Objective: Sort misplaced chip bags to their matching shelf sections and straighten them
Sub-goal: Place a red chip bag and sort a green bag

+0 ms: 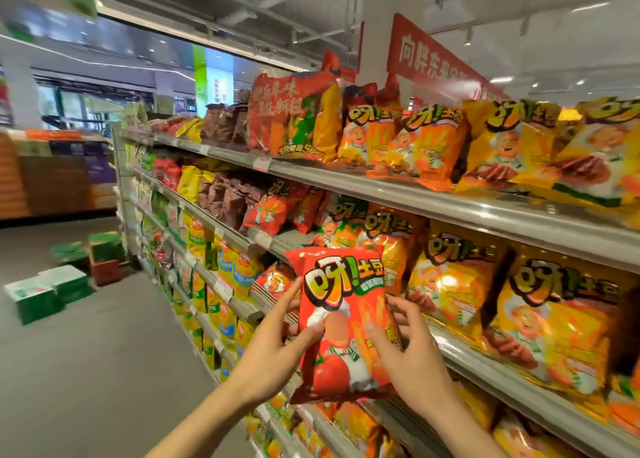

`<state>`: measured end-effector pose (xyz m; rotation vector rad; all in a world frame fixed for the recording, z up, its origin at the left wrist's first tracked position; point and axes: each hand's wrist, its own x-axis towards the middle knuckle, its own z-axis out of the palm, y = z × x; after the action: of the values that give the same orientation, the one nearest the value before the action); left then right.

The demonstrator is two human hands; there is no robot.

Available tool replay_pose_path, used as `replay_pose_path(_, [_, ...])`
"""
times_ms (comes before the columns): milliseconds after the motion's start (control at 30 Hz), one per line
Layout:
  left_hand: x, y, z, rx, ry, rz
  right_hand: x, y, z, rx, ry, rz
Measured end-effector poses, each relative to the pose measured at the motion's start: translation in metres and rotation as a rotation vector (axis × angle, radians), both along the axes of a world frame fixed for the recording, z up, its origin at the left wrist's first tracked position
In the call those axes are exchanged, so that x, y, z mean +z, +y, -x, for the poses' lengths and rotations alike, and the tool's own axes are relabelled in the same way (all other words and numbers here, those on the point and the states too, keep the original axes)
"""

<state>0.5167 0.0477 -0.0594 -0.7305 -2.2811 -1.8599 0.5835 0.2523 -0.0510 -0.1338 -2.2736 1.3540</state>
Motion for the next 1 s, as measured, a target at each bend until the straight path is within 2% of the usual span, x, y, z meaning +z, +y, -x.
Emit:
replay_pose_path(167, [0.001, -0.032, 0.099, 0.08, 0.008, 0.03, 0.0, -0.03, 0.108, 0.018, -0.007, -0.035])
replay_pose_path(300, [0.024, -0.045, 0.173, 0.076, 0.0, 0.032, 0.014, -0.048, 0.193, 0.009, 0.01, -0.053])
replay_pose_path(533, [0.028, -0.068, 0.299, 0.038, 0.032, 0.038, 0.031, -0.072, 0.305, -0.048, -0.037, -0.153])
replay_pose_path(733, [0.024, -0.061, 0.404, -0.02, 0.093, 0.069, 0.03, -0.085, 0.383, -0.238, -0.068, -0.163])
replay_pose_path(867, [0.024, -0.049, 0.469, -0.182, 0.103, 0.079, 0.03, -0.093, 0.421, -0.422, -0.083, -0.147])
replay_pose_path(1000, [0.032, -0.042, 0.508, -0.277, 0.265, 0.185, 0.033, -0.096, 0.446, -0.619, -0.092, -0.106])
